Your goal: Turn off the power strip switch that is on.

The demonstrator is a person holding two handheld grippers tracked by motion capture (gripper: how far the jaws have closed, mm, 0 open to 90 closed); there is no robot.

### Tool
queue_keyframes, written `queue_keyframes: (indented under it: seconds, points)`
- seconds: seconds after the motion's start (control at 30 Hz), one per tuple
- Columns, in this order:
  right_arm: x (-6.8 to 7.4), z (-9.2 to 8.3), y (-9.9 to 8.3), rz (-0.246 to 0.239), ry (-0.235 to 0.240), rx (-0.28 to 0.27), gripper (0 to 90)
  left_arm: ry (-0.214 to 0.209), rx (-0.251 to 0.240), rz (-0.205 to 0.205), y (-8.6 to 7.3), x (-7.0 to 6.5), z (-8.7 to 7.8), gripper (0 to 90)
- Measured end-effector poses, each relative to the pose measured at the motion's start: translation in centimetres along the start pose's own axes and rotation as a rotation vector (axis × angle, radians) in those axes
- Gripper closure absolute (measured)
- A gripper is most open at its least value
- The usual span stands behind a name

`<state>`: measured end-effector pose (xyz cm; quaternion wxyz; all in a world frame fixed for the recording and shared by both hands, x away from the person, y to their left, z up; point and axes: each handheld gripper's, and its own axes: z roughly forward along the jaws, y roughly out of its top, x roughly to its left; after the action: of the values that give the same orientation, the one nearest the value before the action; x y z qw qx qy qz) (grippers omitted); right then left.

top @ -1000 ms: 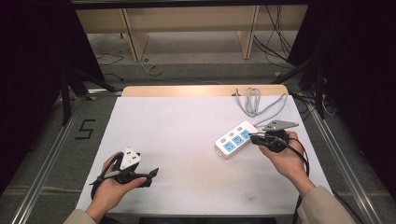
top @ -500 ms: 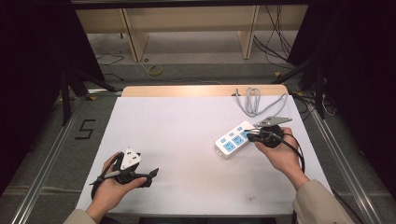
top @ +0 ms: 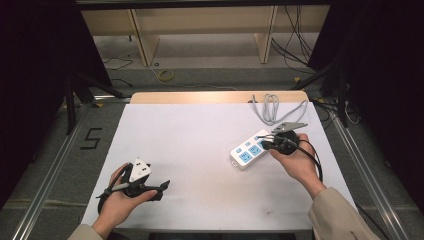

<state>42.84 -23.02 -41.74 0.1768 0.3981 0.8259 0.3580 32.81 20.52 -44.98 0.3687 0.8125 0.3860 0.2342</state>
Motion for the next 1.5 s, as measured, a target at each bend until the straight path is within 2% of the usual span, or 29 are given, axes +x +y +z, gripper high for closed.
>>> queue_keyframes:
  seconds: [0.37,1.5]
  points:
    - [-0.2,0.7,0.6,0.010,-0.002,0.013,90.0,0.000,0.000,0.000,0.0,0.0,0.0,14.2]
    - [-0.2,3.0,1.8,-0.015,-0.010,0.060,90.0,0.003,-0.001,0.004,0.0,-0.1,0.0,14.2]
